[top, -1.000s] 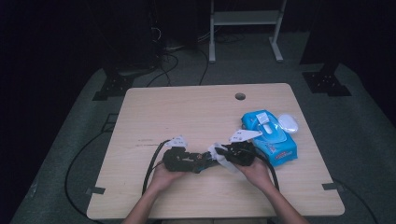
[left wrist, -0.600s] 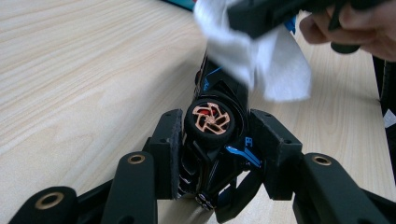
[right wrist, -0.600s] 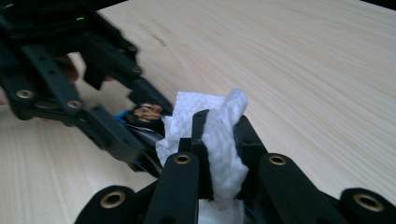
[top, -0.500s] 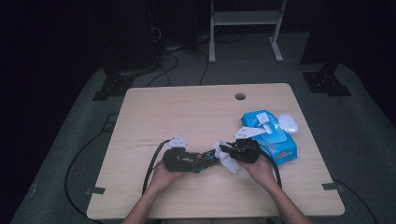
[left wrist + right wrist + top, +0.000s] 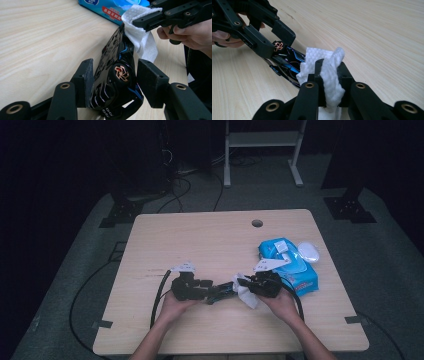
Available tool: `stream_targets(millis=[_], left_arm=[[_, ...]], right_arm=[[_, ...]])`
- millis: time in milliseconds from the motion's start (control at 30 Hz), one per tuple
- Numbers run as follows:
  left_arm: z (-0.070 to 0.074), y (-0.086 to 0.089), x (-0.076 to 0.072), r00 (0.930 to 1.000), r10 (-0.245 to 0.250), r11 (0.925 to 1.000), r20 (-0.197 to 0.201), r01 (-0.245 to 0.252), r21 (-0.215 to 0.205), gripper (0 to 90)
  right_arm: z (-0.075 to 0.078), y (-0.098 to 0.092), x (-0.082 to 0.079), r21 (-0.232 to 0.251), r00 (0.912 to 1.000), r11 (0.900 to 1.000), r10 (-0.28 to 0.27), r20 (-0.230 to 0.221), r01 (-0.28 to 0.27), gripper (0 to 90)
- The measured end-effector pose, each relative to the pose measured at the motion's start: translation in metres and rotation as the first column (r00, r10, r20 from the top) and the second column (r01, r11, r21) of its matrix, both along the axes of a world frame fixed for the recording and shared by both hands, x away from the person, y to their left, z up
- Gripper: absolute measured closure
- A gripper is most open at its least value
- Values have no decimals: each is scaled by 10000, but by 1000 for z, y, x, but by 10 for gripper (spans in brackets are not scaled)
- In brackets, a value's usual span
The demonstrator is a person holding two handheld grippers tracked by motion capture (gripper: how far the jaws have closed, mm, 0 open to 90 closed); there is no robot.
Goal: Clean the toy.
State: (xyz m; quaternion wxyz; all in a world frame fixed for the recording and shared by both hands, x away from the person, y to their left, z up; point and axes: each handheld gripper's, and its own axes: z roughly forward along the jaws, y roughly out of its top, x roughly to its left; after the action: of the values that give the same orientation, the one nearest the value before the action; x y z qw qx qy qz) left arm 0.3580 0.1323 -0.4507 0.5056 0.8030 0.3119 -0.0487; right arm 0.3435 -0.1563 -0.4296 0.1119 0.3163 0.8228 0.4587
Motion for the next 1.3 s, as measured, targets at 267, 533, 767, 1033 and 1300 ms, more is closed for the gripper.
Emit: stream_targets(millis=[267, 533, 767, 1033, 1300], left_arm=[[-4, -2, 1, 9993, -134, 9999, -360, 132, -67, 442], [-7, -4, 0, 9980, -275, 9996, -567, 271, -78, 420], [-8, -6, -2, 9976, -424, 9991, -539, 423, -19, 421], [-8, -6, -3, 9972, -527, 9986, -527, 531, 58, 420], [-7, -7, -5, 9968, -625, 9976, -494, 638, 265, 383]], right_arm=[[0, -2, -3, -10, 10000, 10000, 68, 0, -68, 815], [-1, -4, -7, -29, 10000, 9999, 97, 8, -97, 814], [-1, -5, -10, -48, 9999, 9999, 137, 21, -137, 814], [-1, -6, -11, -77, 9999, 9999, 152, -4, -152, 814], [-1, -7, -14, -105, 9998, 9998, 173, -17, -173, 814]])
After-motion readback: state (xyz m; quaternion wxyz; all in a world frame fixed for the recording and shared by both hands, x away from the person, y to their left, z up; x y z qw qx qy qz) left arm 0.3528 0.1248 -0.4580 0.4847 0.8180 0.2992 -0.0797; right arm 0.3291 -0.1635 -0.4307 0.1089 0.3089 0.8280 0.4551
